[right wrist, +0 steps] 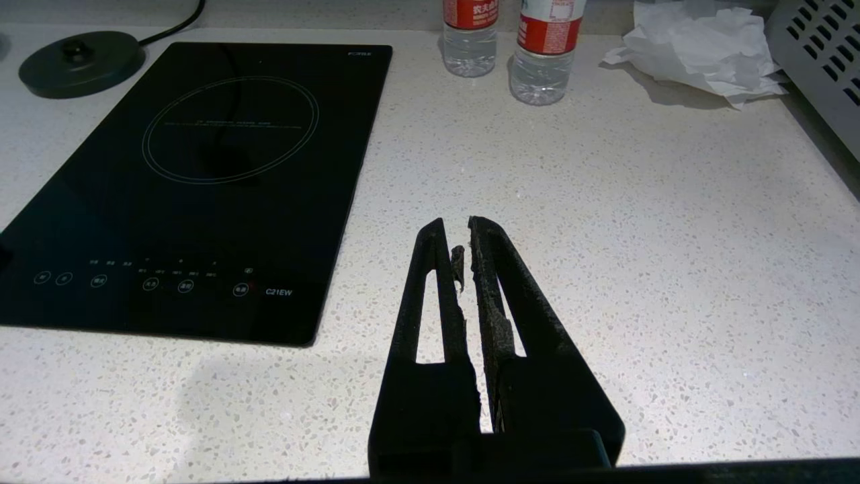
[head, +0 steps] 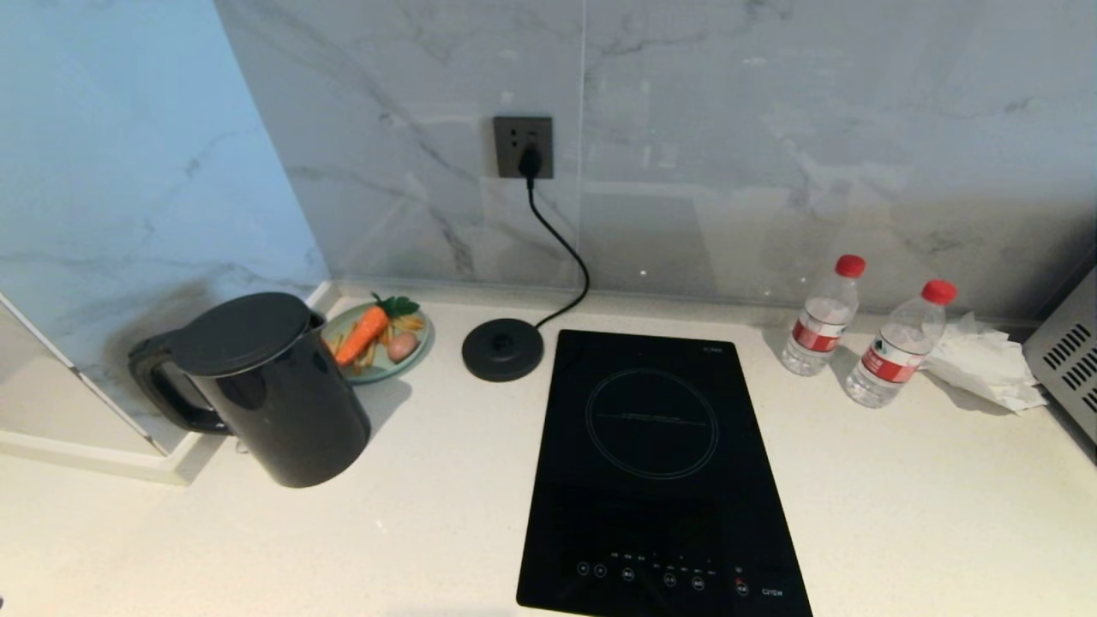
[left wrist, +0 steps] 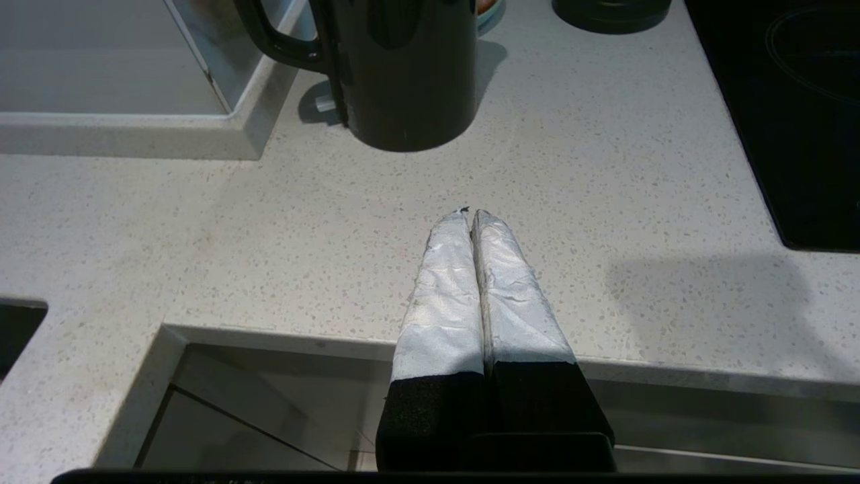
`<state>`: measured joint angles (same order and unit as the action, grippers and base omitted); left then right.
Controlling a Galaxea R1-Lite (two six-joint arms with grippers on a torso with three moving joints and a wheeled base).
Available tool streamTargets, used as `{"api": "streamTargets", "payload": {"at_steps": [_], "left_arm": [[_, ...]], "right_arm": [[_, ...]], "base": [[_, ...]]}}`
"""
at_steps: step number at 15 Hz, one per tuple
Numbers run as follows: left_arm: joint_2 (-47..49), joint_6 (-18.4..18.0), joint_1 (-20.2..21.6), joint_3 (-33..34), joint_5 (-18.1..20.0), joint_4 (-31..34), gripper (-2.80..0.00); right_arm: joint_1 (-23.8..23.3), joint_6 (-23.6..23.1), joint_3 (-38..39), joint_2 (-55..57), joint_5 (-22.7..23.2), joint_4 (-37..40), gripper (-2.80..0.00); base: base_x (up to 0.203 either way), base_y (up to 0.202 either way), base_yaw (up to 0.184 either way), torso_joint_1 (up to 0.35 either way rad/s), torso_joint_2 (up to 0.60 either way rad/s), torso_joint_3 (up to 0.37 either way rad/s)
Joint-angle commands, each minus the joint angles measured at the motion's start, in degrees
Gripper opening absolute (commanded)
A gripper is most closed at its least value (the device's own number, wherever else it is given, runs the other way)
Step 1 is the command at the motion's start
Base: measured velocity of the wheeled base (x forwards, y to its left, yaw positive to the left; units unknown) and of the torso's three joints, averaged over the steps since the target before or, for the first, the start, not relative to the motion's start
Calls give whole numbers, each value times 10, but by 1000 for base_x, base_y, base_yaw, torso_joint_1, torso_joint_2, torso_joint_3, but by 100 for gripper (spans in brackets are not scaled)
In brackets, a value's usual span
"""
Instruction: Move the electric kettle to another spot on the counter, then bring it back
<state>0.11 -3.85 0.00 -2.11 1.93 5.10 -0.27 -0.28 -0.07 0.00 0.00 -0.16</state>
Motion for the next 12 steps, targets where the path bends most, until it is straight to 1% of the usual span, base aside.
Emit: {"api": "streamTargets", "payload": {"at_steps": [1, 12], "left_arm": [[2, 0, 0, 0, 0, 1, -280], [2, 0, 0, 0, 0, 1, -280]], "right_arm": [[0, 0, 0, 0, 0, 0, -280], [0, -1, 0, 0, 0, 0, -280]], "base": [[0, 0, 0, 0, 0, 0], [0, 0, 0, 0, 0, 0]]}}
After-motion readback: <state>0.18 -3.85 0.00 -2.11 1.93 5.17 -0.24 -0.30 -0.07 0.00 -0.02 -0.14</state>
